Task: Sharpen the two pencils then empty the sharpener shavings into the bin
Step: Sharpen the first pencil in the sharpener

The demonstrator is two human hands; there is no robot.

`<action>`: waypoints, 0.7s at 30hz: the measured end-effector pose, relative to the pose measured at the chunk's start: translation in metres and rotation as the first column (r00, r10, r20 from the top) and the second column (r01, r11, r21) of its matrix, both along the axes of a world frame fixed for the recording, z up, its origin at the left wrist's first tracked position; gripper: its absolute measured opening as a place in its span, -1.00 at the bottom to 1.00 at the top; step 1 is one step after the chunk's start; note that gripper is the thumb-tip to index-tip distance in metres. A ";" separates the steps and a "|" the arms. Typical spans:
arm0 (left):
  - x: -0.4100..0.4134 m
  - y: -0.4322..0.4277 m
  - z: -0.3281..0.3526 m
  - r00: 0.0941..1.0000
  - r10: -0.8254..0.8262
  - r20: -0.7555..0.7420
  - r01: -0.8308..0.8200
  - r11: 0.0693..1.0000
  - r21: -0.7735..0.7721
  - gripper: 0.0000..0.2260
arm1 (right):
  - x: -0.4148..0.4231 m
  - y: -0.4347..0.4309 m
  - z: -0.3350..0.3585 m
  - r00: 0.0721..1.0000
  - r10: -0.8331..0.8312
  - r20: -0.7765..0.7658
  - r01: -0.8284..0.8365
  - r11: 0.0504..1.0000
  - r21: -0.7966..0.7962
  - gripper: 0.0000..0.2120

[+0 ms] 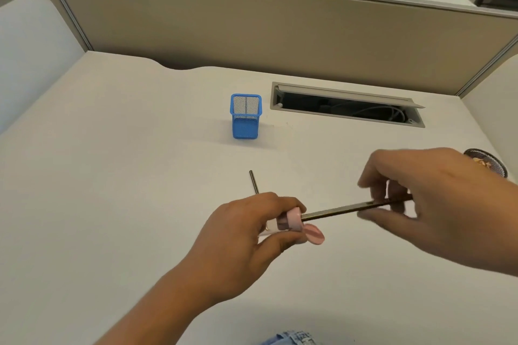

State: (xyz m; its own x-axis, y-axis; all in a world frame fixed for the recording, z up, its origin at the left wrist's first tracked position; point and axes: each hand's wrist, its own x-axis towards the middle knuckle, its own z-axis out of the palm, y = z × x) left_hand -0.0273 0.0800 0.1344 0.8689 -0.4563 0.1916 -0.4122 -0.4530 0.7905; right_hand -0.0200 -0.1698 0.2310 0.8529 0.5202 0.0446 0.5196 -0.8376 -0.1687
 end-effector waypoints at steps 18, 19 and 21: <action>-0.001 -0.001 -0.002 0.999 0.026 0.023 -0.026 1.000 -0.001 -0.77 | 0.001 -0.012 0.000 0.985 0.109 0.134 -0.102 0.993 -0.063 -0.86; -0.001 -0.002 -0.002 1.000 0.023 0.007 -0.022 0.999 -0.033 -0.77 | 0.003 -0.016 -0.002 0.947 0.208 0.245 -0.187 0.977 -0.107 -0.88; -0.001 -0.003 -0.001 0.999 0.024 -0.021 -0.026 0.996 -0.090 -0.79 | 0.007 -0.018 -0.005 0.857 0.340 0.387 -0.289 0.939 -0.184 -0.82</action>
State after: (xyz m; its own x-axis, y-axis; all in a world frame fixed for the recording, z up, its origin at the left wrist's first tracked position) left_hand -0.0280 0.0773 0.1335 0.8841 -0.4158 0.2135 -0.3851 -0.3893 0.8367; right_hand -0.0135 -0.1881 0.2257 0.5614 0.7806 0.2749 0.7596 -0.6179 0.2033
